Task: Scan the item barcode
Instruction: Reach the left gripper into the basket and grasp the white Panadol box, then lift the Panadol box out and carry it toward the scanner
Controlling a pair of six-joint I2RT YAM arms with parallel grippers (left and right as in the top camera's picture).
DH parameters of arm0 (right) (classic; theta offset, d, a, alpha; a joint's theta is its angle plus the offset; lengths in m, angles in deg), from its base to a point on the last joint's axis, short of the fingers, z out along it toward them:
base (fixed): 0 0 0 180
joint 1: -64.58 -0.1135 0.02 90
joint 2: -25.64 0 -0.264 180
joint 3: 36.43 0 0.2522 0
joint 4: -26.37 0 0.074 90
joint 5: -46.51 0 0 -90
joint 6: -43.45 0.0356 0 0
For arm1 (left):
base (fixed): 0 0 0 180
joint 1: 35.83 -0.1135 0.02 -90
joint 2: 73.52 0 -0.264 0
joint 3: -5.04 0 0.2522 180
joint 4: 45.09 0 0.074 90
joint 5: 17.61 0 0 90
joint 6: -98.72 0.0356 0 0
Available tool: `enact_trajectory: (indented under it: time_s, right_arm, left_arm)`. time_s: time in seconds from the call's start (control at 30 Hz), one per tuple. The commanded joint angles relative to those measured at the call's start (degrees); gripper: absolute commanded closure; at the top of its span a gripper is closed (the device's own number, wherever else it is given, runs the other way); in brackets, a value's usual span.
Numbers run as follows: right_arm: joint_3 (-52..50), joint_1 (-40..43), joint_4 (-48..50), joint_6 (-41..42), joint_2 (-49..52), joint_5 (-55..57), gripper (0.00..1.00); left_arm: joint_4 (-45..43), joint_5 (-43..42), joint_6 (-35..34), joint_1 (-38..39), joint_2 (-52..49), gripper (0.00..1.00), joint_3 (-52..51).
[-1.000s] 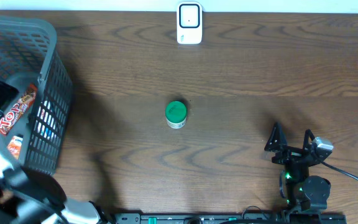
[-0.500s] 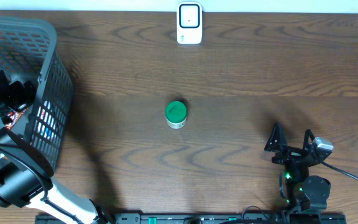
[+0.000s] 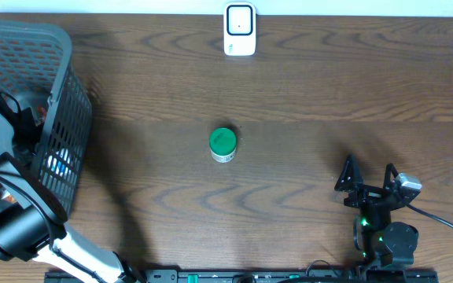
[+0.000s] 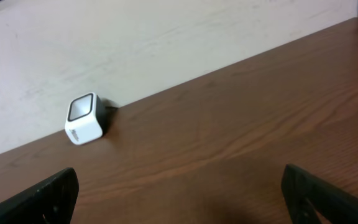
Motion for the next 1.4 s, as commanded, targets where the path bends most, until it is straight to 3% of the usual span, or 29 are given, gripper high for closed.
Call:
enact_trajectory:
  time_s: [0.0, 0.43, 0.6, 0.67, 1.13, 1.37]
  right_arm:
    - [-0.1, 0.3, -0.2, -0.7, -0.3, 0.2, 0.01]
    - [-0.1, 0.3, -0.2, -0.7, -0.3, 0.2, 0.01]
    - [-0.1, 0.3, -0.2, -0.7, -0.3, 0.2, 0.01]
    - [-0.1, 0.3, -0.2, -0.7, -0.3, 0.2, 0.01]
    - [-0.1, 0.3, -0.2, -0.7, -0.3, 0.2, 0.01]
    - [-0.1, 0.3, -0.2, -0.7, -0.3, 0.2, 0.01]
  left_arm:
    - [-2.1, -0.9, 0.8, 0.2, -0.7, 0.02, -2.9]
    - [-7.0, -0.9, 0.7, 0.2, -0.7, 0.01, -7.5]
    - [-7.1, -0.9, 0.7, 0.2, -0.7, 0.32, -7.5]
    - [-7.2, -0.9, 0.3, 0.2, -0.7, 0.41, -7.5]
    - [-5.6, -0.9, -3.8, 0.2, 0.0, 0.49, -6.3]
    - [-3.0, -0.7, -3.9, 0.2, 9.4, 0.49, -4.4]
